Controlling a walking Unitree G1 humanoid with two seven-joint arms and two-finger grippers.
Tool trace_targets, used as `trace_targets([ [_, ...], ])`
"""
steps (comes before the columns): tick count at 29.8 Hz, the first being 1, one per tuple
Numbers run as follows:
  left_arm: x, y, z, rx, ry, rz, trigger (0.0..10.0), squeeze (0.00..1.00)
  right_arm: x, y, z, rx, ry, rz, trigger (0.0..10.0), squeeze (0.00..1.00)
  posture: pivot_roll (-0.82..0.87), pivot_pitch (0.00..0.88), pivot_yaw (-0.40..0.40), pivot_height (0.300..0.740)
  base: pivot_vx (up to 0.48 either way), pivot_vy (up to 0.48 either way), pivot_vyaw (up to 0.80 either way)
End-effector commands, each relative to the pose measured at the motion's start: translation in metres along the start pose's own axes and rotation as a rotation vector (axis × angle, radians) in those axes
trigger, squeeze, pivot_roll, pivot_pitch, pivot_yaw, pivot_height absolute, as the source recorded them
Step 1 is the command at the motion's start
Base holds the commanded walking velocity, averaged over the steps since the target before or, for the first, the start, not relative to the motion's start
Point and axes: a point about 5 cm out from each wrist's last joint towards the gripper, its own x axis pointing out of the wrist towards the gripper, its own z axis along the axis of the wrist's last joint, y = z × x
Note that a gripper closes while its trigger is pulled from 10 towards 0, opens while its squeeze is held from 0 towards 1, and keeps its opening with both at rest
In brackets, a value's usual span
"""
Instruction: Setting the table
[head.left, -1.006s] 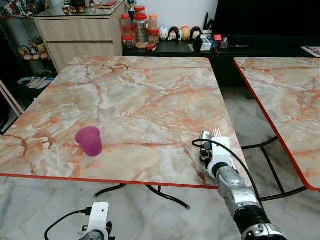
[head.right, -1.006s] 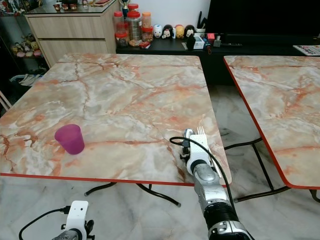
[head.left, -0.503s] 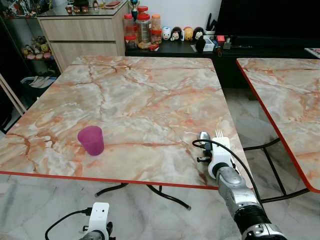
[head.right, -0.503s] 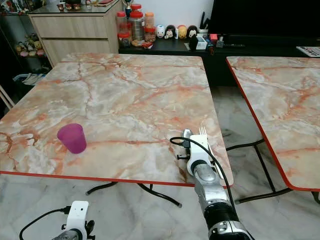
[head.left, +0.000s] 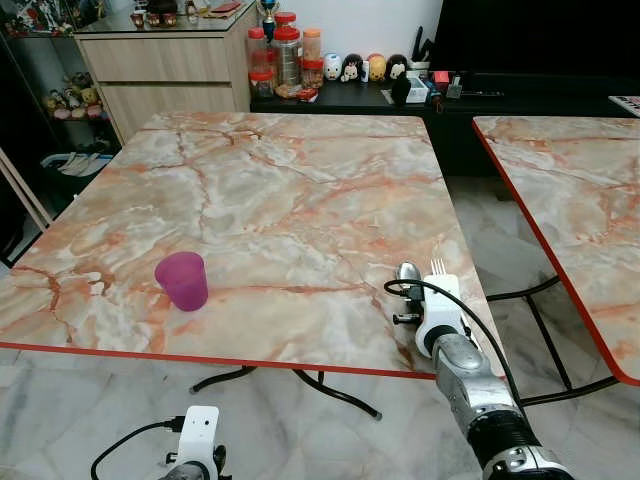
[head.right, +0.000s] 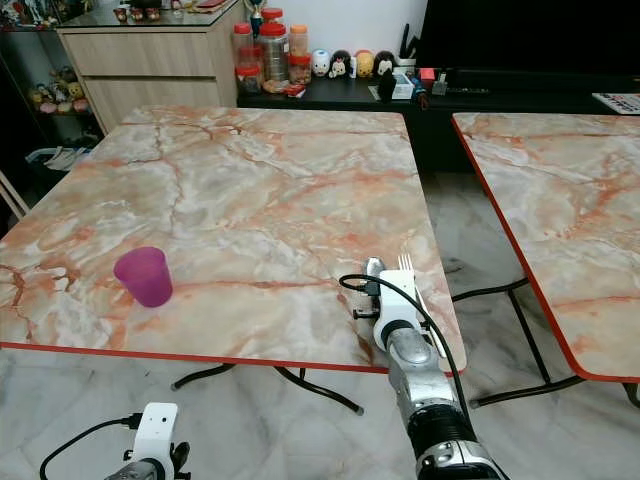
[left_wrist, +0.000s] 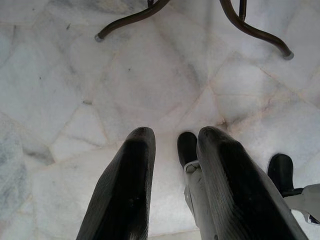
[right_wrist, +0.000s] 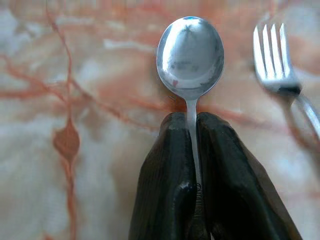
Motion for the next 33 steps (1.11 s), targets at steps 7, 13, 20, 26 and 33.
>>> trace_targets([
  [7, 0.001, -0.002, 0.002, 0.019, -0.002, 0.001, 10.0, 0.00, 0.000, 0.007, 0.023, 0.032, -0.159, 0.030, 10.0, 0.00, -0.01, 0.000, 0.000, 0.740, 0.000, 0.000, 0.00],
  [13, 0.000, -0.002, 0.001, 0.025, -0.003, 0.002, 10.0, 0.00, -0.004, 0.016, 0.031, 0.042, -0.256, 0.069, 10.0, 0.00, -0.01, 0.000, 0.000, 0.740, 0.000, 0.000, 0.00],
  [20, 0.000, 0.001, 0.001, 0.024, -0.021, 0.027, 10.0, 0.00, -0.015, 0.027, 0.035, 0.037, -0.378, 0.090, 10.0, 0.00, -0.02, 0.000, 0.000, 0.740, 0.000, 0.000, 0.00],
  [26, -0.002, 0.005, -0.004, 0.022, -0.020, 0.050, 10.0, 0.00, -0.024, 0.034, 0.035, 0.032, -0.453, 0.108, 10.0, 0.00, -0.02, 0.000, 0.002, 0.740, 0.000, 0.000, 0.00],
  [33, -0.003, 0.006, -0.007, 0.032, -0.014, 0.056, 10.0, 0.00, -0.028, 0.037, 0.035, 0.052, -0.479, 0.113, 10.0, 0.00, -0.02, 0.000, 0.002, 0.740, 0.000, 0.000, 0.00],
])
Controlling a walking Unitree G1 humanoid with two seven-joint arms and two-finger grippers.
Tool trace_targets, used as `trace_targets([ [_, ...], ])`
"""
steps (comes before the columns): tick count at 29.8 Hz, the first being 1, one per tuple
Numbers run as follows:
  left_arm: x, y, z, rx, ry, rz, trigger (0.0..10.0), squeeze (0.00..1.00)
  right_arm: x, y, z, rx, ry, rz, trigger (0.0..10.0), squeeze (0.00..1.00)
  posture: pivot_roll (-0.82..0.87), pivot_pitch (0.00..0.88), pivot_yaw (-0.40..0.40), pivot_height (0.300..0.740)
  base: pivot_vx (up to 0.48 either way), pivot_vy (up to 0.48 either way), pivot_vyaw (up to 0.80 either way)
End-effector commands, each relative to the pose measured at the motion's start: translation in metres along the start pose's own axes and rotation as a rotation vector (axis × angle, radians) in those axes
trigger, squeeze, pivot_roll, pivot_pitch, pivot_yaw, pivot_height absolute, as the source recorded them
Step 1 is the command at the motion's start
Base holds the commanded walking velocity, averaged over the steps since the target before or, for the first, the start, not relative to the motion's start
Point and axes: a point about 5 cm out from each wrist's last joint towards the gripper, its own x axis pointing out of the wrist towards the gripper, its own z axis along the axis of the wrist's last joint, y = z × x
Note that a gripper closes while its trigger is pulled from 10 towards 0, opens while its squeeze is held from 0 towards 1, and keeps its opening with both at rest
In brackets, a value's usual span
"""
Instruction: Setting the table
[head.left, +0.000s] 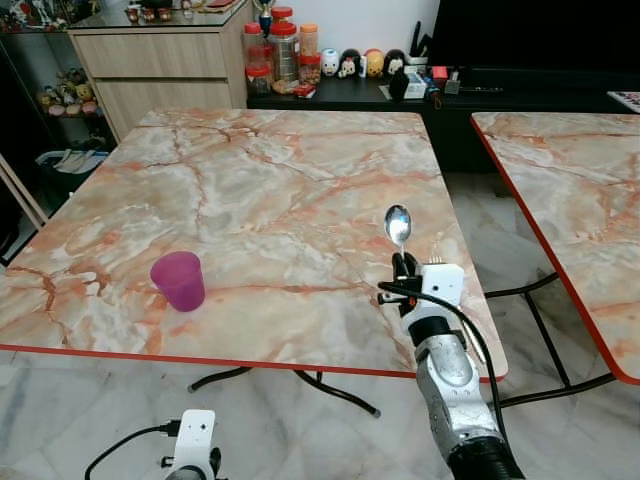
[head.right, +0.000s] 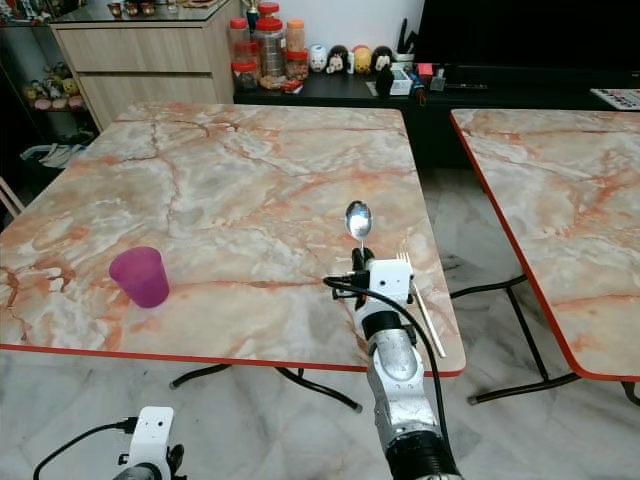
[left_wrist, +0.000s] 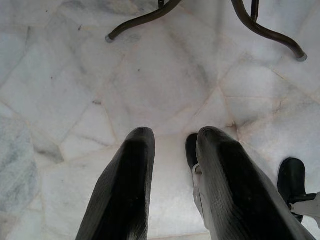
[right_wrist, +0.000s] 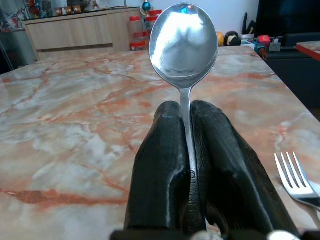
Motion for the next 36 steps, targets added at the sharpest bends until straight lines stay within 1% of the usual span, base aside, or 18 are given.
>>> trace_targets([
  [1, -0.001, 0.004, -0.002, 0.024, 0.001, 0.013, 10.0, 0.00, 0.000, 0.002, 0.003, -0.013, -0.020, 0.013, 10.0, 0.00, -0.01, 0.000, 0.000, 0.740, 0.000, 0.000, 0.00],
  [14, -0.003, 0.007, -0.010, 0.011, 0.017, 0.032, 10.0, 0.00, 0.002, 0.002, 0.005, -0.017, -0.023, 0.010, 10.0, 0.00, 0.00, 0.000, 0.000, 0.740, 0.000, 0.000, 0.00],
  [22, -0.004, 0.008, -0.012, -0.001, 0.023, 0.044, 10.0, 0.00, 0.003, 0.005, 0.003, -0.021, -0.003, 0.020, 10.0, 0.00, 0.01, 0.000, -0.006, 0.740, 0.000, 0.000, 0.00],
  [31, -0.003, 0.008, -0.011, -0.003, 0.019, 0.049, 10.0, 0.00, 0.004, 0.009, 0.003, -0.014, -0.005, 0.029, 10.0, 0.00, 0.01, 0.000, -0.008, 0.740, 0.000, 0.000, 0.00],
  [36, -0.003, 0.009, -0.009, -0.009, 0.013, 0.052, 10.0, 0.00, 0.004, 0.008, 0.004, -0.017, -0.008, 0.032, 10.0, 0.00, 0.01, 0.000, -0.014, 0.740, 0.000, 0.000, 0.00],
])
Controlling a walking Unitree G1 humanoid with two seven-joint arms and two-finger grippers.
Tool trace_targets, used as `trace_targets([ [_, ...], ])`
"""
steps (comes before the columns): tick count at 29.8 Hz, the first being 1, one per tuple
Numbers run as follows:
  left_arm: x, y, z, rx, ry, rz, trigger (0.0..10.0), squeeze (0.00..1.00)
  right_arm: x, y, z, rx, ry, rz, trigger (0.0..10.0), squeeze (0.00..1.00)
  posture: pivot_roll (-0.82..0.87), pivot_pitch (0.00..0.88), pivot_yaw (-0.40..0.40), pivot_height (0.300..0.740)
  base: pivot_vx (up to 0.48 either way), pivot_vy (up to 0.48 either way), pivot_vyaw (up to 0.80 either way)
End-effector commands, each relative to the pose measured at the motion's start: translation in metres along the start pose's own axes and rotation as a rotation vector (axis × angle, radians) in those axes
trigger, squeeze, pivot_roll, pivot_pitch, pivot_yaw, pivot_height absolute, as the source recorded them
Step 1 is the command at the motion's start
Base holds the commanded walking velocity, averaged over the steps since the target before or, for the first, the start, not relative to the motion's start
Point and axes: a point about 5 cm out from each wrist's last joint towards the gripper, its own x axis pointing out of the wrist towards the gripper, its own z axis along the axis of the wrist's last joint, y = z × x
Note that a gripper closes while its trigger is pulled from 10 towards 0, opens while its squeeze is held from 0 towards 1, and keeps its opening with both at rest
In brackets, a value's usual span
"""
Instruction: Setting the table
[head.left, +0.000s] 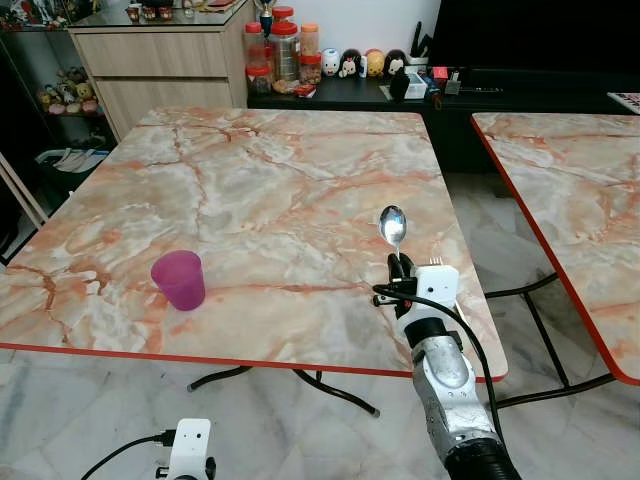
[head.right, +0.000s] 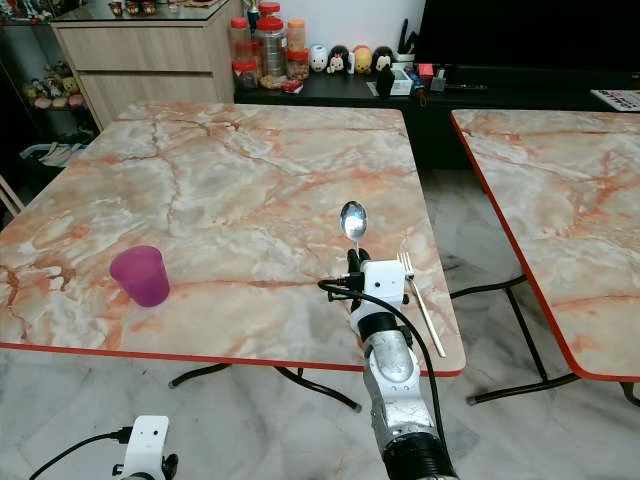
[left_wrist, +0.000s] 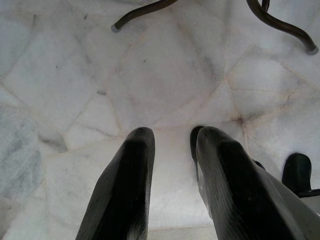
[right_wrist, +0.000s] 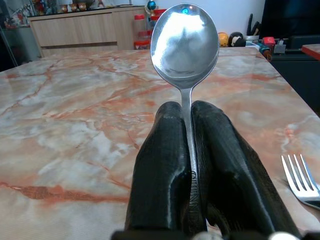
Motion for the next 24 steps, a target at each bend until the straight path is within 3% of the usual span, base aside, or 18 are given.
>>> trace_targets([
  [1, 0.0002, 0.0052, 0.0021, 0.002, -0.012, 0.021, 10.0, 0.00, 0.0037, 0.0032, 0.0037, -0.006, -0.010, 0.018, 10.0, 0.00, 0.01, 0.000, -0.015, 0.740, 0.000, 0.000, 0.00],
  [17, 0.0002, 0.0035, 0.0024, 0.007, -0.017, 0.016, 10.0, 0.00, 0.0048, 0.0015, 0.0052, -0.018, -0.015, 0.019, 10.0, 0.00, 0.00, 0.000, -0.015, 0.740, 0.000, 0.000, 0.00],
  [24, 0.0001, 0.0029, 0.0020, 0.014, -0.017, 0.015, 10.0, 0.00, 0.0053, 0.0005, 0.0051, -0.024, -0.015, 0.020, 10.0, 0.00, 0.00, 0.000, -0.016, 0.740, 0.000, -0.273, 0.00],
])
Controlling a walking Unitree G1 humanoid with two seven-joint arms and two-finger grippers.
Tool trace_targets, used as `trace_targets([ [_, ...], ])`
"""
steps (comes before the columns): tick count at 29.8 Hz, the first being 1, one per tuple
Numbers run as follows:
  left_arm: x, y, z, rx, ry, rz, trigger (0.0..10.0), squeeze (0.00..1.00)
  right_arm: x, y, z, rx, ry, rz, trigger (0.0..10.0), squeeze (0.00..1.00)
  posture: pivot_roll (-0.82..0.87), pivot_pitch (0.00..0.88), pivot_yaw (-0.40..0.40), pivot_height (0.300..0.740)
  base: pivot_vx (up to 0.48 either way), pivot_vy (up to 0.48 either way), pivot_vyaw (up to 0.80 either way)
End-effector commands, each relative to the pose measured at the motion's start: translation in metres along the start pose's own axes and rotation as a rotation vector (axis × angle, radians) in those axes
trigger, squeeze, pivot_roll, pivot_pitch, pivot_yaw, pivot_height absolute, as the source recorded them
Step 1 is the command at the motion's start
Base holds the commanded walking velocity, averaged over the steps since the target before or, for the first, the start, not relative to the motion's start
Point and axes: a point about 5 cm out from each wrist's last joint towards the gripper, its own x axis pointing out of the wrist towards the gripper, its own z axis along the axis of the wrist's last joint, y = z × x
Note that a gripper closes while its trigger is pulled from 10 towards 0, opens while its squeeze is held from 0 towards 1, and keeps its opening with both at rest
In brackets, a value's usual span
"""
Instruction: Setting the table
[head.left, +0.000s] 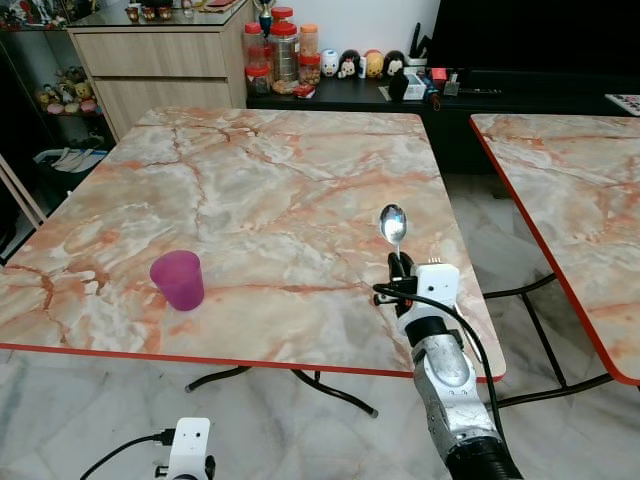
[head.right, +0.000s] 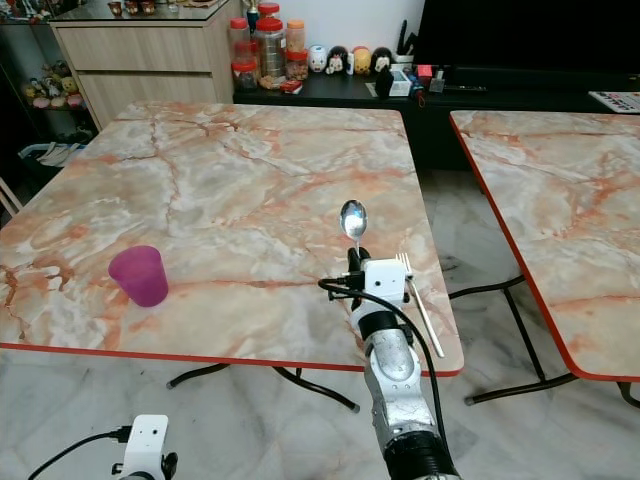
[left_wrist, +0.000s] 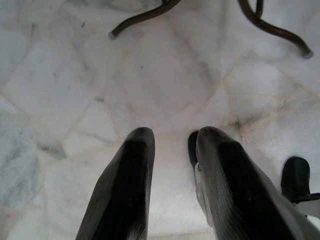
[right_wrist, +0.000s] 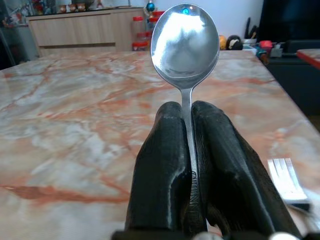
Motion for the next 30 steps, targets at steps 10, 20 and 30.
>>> trace_targets([
  [10, 0.0012, 0.0007, 0.0046, 0.028, -0.008, 0.003, 10.0, 0.00, 0.0039, 0.0002, 0.0035, -0.014, -0.012, 0.004, 10.0, 0.00, 0.00, 0.000, -0.012, 0.740, 0.000, -0.276, 0.00],
  [20, 0.0010, 0.0009, 0.0035, 0.033, -0.005, 0.005, 10.0, 0.00, 0.0033, -0.0017, 0.0030, -0.014, -0.011, -0.008, 10.0, 0.00, -0.01, 0.000, -0.007, 0.740, 0.000, -0.278, 0.00],
  [30, 0.0008, 0.0006, 0.0028, 0.033, -0.003, 0.006, 10.0, 0.00, 0.0028, -0.0029, 0.0030, -0.012, -0.010, -0.017, 10.0, 0.00, 0.00, 0.000, -0.009, 0.740, 0.000, -0.279, 0.00],
])
